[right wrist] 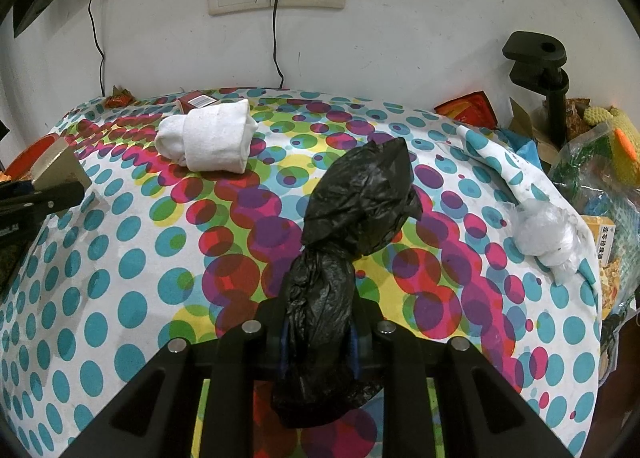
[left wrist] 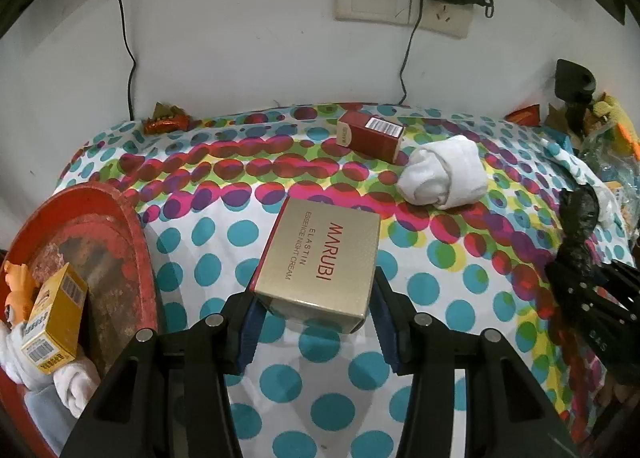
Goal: Organize objects
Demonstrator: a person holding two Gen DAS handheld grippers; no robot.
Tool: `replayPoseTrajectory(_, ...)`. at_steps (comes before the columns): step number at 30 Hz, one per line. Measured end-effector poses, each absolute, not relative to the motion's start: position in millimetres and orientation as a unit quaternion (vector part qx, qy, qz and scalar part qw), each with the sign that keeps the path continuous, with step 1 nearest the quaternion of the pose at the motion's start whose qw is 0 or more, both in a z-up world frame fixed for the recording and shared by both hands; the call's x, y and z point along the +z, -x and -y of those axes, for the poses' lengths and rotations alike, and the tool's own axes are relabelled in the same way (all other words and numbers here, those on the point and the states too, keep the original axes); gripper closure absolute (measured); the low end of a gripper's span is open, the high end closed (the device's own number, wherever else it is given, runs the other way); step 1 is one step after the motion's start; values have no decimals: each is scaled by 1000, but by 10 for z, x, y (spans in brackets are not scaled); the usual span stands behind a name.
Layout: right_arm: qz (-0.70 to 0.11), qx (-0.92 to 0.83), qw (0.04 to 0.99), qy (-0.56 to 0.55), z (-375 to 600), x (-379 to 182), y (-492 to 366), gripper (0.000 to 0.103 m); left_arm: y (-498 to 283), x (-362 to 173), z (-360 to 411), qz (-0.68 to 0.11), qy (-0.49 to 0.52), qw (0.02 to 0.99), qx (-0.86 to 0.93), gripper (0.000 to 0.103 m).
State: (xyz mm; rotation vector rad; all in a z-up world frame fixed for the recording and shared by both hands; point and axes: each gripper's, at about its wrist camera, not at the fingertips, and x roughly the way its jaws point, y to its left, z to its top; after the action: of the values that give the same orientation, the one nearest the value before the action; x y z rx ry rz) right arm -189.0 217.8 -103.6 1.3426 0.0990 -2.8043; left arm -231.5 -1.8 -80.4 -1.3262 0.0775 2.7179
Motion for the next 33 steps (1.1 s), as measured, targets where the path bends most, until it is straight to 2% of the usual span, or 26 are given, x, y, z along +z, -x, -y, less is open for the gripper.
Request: replayPoseTrajectory(33,-37,-901,14,-431,-2175,-1031,1896,81,2071,-484,654,3,433,20,901,58)
